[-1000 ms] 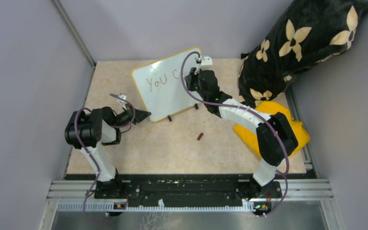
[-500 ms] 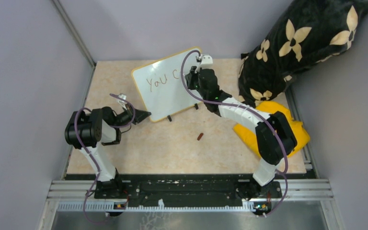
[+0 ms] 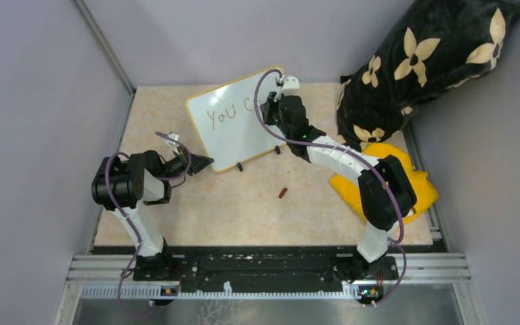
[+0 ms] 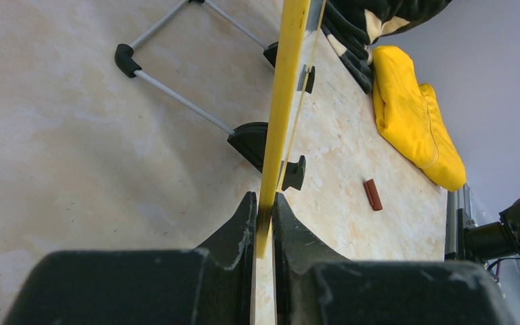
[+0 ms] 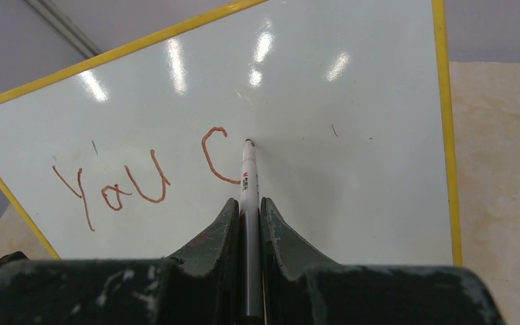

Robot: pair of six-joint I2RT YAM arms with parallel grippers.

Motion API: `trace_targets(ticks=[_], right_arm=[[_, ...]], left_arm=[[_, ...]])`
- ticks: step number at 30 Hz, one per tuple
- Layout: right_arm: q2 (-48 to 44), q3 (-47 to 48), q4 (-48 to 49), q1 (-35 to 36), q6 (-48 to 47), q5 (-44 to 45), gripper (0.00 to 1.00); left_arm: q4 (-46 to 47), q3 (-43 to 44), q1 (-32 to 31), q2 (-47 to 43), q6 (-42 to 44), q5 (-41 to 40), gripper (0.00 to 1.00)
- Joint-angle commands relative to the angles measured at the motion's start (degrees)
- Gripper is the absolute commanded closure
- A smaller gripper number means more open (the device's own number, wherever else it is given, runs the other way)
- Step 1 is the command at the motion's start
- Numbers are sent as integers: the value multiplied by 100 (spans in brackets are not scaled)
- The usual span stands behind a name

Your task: Write a sentence on the whiteboard

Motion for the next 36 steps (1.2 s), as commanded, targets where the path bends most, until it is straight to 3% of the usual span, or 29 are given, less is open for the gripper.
trace_targets(ticks=[1, 13, 36], right_arm=[[48, 278, 216, -54, 52, -198, 100], [51, 156, 81, -58, 77, -425, 100], [-253, -289, 86, -112, 71, 33, 100]], left_arm=[[-212, 63, -29, -47, 41, -26, 100], [-222, 63, -38, -58, 41, -39, 100], [-244, 63, -56, -66, 67, -32, 100]])
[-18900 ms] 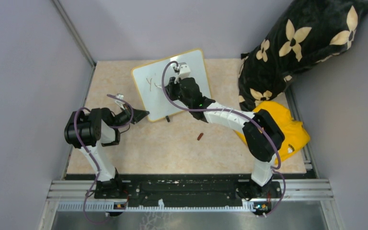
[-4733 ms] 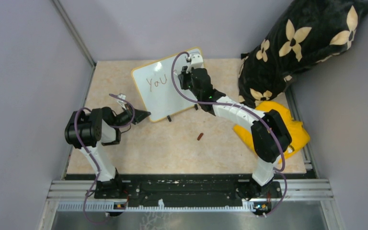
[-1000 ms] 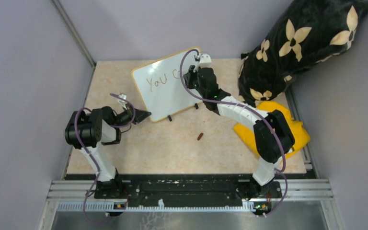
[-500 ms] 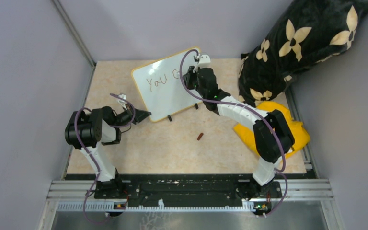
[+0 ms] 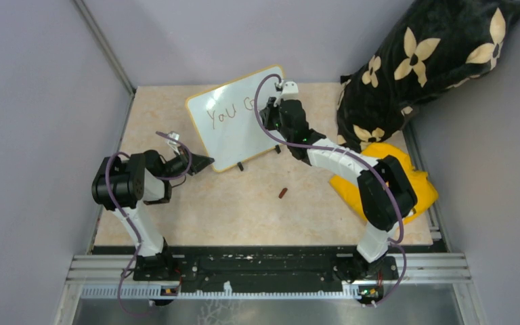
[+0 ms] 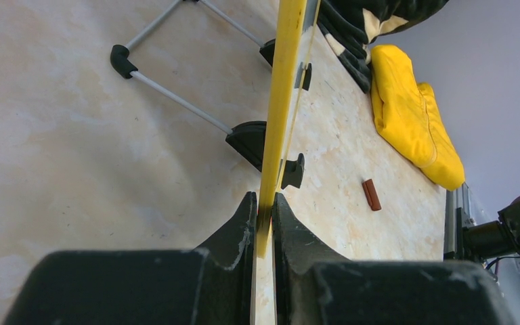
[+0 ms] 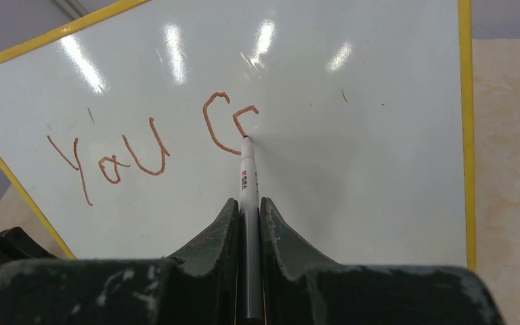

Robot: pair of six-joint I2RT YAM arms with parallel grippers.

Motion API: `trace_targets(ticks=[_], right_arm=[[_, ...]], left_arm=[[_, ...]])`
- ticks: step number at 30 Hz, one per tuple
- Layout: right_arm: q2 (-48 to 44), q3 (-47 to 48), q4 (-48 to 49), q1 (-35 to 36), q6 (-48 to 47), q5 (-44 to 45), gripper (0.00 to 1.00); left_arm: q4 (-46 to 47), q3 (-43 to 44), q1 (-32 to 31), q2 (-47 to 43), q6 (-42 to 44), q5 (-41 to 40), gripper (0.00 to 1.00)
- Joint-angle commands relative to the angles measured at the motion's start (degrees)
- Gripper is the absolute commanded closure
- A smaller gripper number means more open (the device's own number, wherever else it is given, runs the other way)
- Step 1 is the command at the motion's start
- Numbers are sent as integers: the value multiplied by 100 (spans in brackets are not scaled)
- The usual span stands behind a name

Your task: Write a sentence on the whiteboard

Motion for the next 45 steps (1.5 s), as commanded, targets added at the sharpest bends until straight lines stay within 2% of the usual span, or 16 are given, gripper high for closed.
trace_targets(ticks=[1, 45], right_arm=[[-231, 11, 36, -113, 33, 270, 100], [-1, 595, 12, -126, -18, 154, 100]], left_arm=[[-231, 42, -29, -63, 69, -37, 100], [-258, 59, -26, -64, 72, -26, 100]])
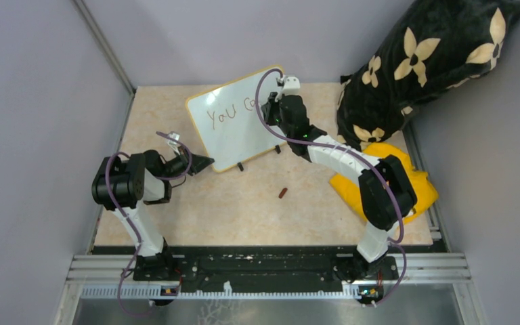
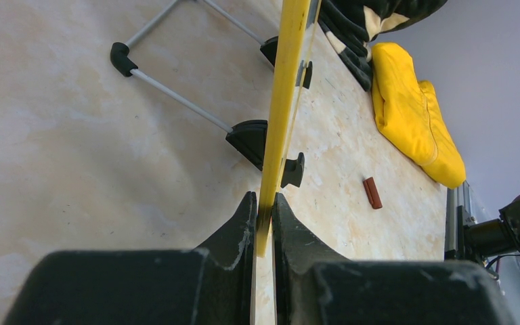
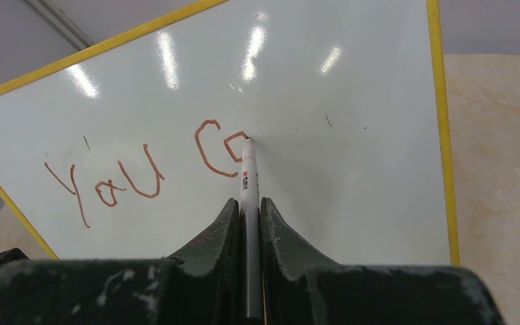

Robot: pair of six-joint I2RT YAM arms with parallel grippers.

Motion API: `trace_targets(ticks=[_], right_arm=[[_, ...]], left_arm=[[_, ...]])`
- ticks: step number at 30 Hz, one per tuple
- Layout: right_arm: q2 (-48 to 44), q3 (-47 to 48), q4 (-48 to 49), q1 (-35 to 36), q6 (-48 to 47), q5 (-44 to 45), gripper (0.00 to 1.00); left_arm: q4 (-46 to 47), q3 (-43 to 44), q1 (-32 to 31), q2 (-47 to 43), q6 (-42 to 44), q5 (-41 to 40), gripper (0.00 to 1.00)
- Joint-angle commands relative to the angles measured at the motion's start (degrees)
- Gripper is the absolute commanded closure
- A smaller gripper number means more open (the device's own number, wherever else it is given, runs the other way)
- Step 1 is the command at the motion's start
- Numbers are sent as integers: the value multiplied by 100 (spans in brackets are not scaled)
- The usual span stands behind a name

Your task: Write a sentence on the whiteboard

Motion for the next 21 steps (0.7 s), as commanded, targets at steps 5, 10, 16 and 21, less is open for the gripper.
trace_targets(ticks=[5, 10, 16, 21], right_arm=[[-52, 175, 197, -71, 17, -2, 100], [-147, -29, 233, -71, 71, 24, 100], [-228, -166, 208, -72, 72, 83, 100], [-246, -165, 182, -72, 63, 103, 100]], left_arm=[[-226, 57, -27, -58, 32, -43, 100], [-225, 57, -27, -60, 37, -39, 100], [-236, 57, -27, -63, 30, -43, 100], [-236, 57, -27, -71, 40, -42, 100]])
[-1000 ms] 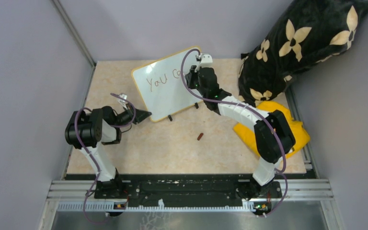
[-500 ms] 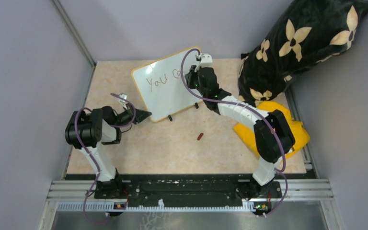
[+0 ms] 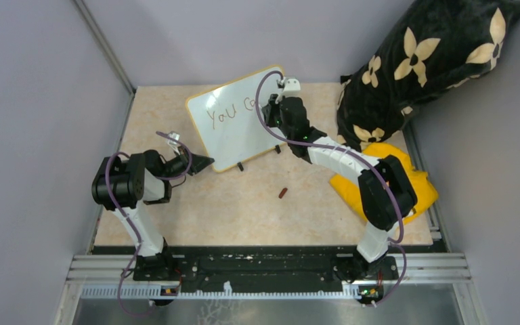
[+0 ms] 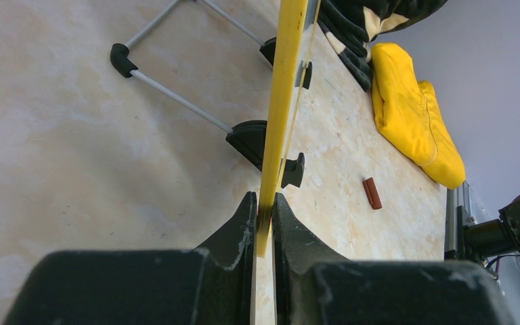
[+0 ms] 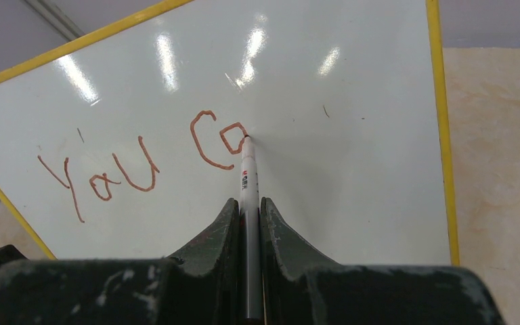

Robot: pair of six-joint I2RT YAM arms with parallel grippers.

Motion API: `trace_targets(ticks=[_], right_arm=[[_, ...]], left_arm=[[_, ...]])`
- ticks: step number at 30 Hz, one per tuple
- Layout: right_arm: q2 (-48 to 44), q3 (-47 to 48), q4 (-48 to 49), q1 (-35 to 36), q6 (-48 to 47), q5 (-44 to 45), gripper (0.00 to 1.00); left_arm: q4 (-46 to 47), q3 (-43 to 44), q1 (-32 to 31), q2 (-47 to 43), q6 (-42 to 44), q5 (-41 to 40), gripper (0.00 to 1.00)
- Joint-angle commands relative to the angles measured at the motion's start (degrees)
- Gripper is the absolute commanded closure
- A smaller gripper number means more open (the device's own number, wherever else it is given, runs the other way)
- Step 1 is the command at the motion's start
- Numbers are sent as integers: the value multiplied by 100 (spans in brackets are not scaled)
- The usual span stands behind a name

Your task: Write a sentence on the whiteboard

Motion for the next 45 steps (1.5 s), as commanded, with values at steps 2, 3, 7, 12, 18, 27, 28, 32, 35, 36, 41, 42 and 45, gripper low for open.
trace_targets(ticks=[2, 3, 7, 12, 18, 27, 28, 32, 35, 36, 41, 42, 45], right_arm=[[-256, -15, 68, -72, 42, 90, 100], [-279, -9, 61, -70, 38, 101, 100], [-384, -32, 74, -75, 34, 88, 100], [-568, -38, 182, -71, 44, 31, 100], [-540, 170, 114, -84, -6, 18, 100], [-323, 366, 118, -130, -19, -30, 100], [-305, 362, 138, -132, -24, -34, 100], [-239, 379, 196, -146, -4, -74, 100], [-194, 414, 209, -141, -2, -104, 100], [-178, 428, 202, -143, -2, -113, 100], [-140, 427, 212, -147, 7, -147, 100], [-136, 431, 210, -143, 6, -137, 100], [-105, 434, 193, -146, 11, -121, 100]], left_arm=[[-240, 48, -34, -69, 39, -43, 100], [-242, 48, -32, -59, 39, -43, 100], [-251, 57, -26, -56, 40, -37, 100], [-259, 57, -35, -59, 39, -43, 100], [-269, 57, -26, -61, 48, -42, 100], [-286, 66, -35, -60, 48, -31, 100], [-286, 66, -36, -59, 48, -30, 100], [-295, 72, -35, -59, 48, -32, 100], [-300, 75, -36, -58, 55, -32, 100], [-302, 75, -34, -58, 50, -34, 100], [-304, 75, -33, -57, 57, -34, 100], [-306, 75, -35, -61, 57, -35, 100], [-304, 75, -36, -60, 57, -39, 100]])
